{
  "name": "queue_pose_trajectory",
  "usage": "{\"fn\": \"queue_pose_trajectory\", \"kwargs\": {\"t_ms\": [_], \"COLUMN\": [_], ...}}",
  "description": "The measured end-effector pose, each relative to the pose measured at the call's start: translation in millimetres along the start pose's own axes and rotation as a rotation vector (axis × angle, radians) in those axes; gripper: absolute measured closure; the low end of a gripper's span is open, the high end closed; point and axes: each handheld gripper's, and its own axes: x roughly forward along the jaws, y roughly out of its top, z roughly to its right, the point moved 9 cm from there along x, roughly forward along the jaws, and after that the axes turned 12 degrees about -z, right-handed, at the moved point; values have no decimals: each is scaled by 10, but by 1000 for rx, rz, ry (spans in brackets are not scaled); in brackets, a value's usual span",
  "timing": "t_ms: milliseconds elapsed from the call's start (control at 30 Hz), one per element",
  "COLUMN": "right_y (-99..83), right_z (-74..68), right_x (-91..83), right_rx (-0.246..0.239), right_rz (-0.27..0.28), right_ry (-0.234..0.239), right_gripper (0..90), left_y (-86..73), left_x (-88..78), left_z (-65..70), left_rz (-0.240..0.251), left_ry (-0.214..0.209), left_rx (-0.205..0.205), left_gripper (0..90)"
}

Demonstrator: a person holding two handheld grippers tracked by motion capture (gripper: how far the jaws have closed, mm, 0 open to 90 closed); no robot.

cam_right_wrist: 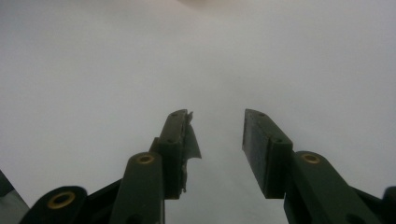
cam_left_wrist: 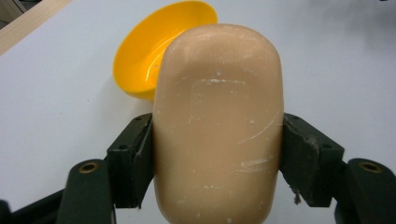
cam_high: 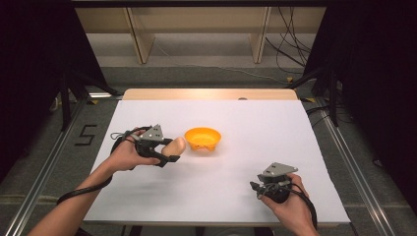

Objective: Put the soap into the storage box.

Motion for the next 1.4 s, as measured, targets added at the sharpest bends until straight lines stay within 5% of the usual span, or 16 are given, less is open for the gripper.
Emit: {"fn": "queue_pose_trajectory", "kwargs": {"t_ms": [433,500,800,867,1400], "right_y": [0,-1,2,3,15], "right_z": [-11,-6,1,1,0], "right_x": [-16,-15,-9,-7,-6], "right_rx": [24,21,14,14,17], "right_rz": [0,-1,4,4,16], "right_ry": [9,7,2,2,1], "right_gripper": [616,616,615,615,616], "left_y": [73,86,148,164,265], "left_x": [37,50,43,43,64], "left_z": [-42,-36,-84,-87,-146], "left_rz": [58,70,101,115,145], "left_ry": [11,10,20,25,47], "left_rx": [-41,-74,-76,-108,-121], "left_gripper": [323,323,323,323,323]}}
